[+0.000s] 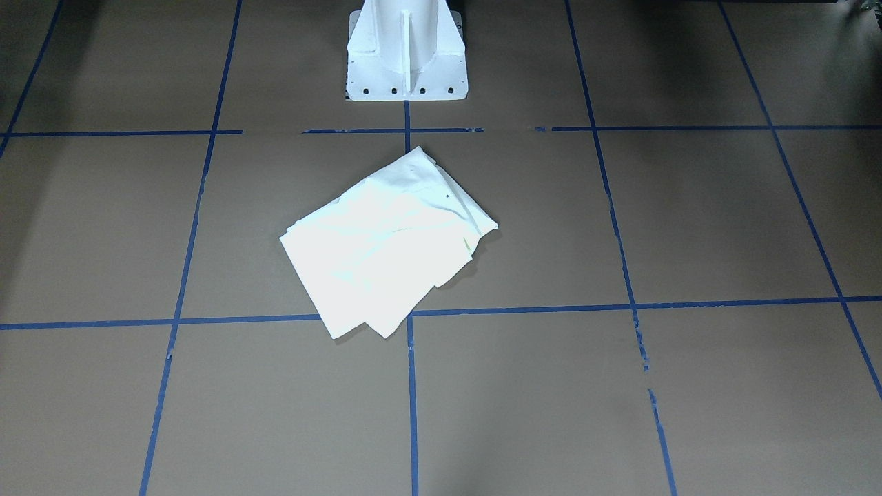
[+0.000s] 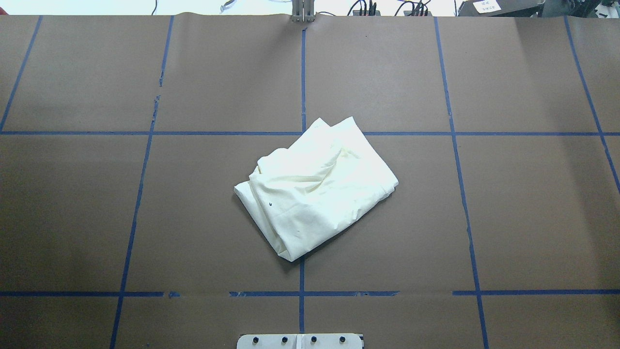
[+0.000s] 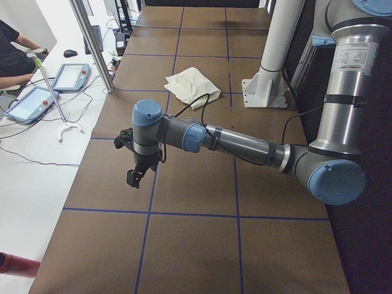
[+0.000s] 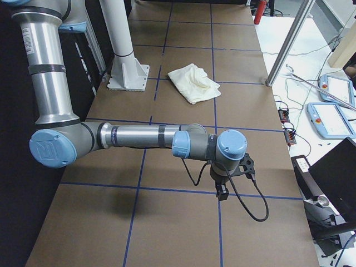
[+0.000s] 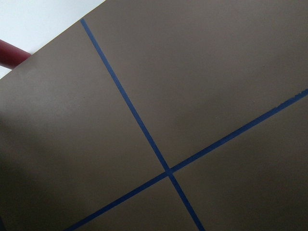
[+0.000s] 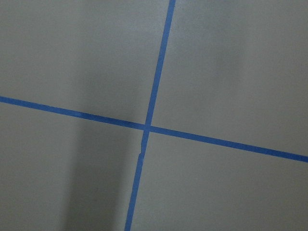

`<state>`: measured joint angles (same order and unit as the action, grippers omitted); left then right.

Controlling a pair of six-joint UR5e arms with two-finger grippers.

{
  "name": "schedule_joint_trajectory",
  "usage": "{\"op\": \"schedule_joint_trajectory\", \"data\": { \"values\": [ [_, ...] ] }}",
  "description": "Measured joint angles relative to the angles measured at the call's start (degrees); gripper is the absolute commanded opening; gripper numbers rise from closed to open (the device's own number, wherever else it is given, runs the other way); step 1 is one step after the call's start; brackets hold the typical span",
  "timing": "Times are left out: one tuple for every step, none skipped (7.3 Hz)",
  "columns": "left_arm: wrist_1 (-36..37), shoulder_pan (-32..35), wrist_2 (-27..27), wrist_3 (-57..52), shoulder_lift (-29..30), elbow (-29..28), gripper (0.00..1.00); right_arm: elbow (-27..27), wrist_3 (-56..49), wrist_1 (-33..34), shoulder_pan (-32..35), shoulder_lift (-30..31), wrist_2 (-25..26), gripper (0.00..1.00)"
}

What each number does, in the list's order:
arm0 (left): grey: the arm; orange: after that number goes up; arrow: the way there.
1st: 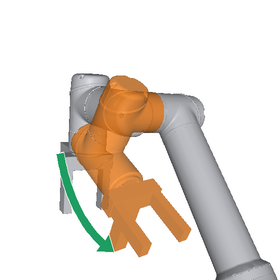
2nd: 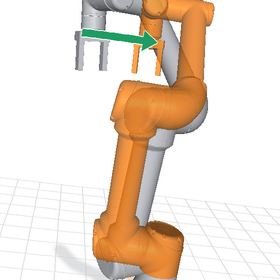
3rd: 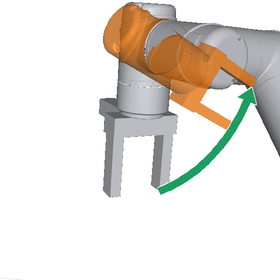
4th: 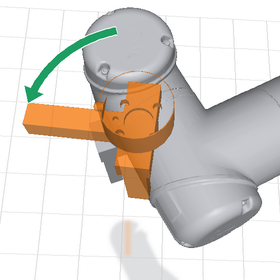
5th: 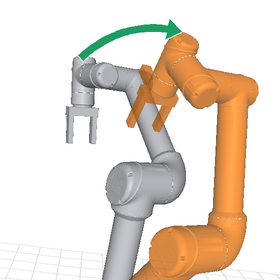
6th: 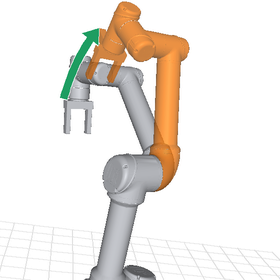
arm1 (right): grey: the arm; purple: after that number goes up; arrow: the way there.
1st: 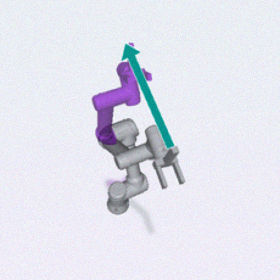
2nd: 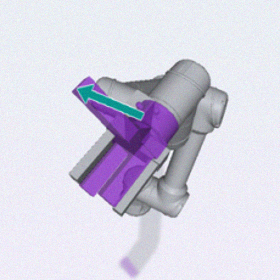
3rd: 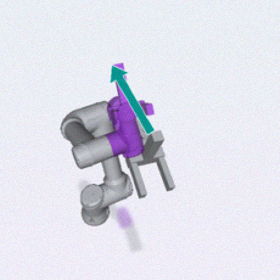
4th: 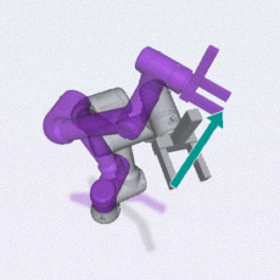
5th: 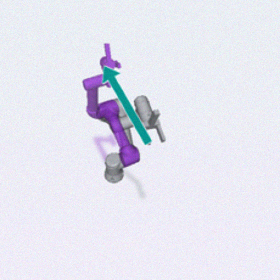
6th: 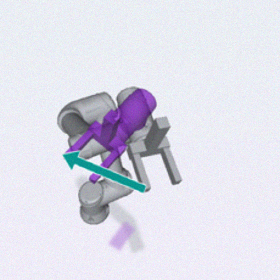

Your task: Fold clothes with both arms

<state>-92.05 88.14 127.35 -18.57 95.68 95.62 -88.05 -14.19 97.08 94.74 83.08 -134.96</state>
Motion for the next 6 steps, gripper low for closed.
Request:
{"op": "schedule_joint_trajectory", "data": {
  "values": [
    [0.42, 0.45, 0.22, 0.26, 0.12, -2.87, 1.00, -3.85, 4.59, -0.14, -0.87, 1.98, -0.18, 1.00],
    [1.22, 1.29, 0.41, 0.36, 0.05, -4.60, 1.00, -6.43, 7.54, -0.17, -1.55, 3.41, -0.28, 1.00],
    [1.75, 2.68, 0.59, 0.40, -0.14, -5.86, 1.00, -7.52, 8.83, -0.13, -1.88, 4.27, -0.30, 1.00],
    [2.00, 3.97, 0.71, 0.44, -0.26, -6.62, 1.00, -7.82, 9.25, -0.08, -2.02, 5.12, -0.26, 1.00],
    [2.06, 4.57, 1.18, 0.71, -0.34, -6.95, 1.00, -7.96, 9.35, -0.08, -2.04, 6.20, -0.23, 1.00],
    [2.02, 4.81, 1.97, 1.29, -0.45, -7.04, 1.00, -8.03, 9.35, -0.16, -2.05, 7.40, -0.22, 1.00]
  ]
}}
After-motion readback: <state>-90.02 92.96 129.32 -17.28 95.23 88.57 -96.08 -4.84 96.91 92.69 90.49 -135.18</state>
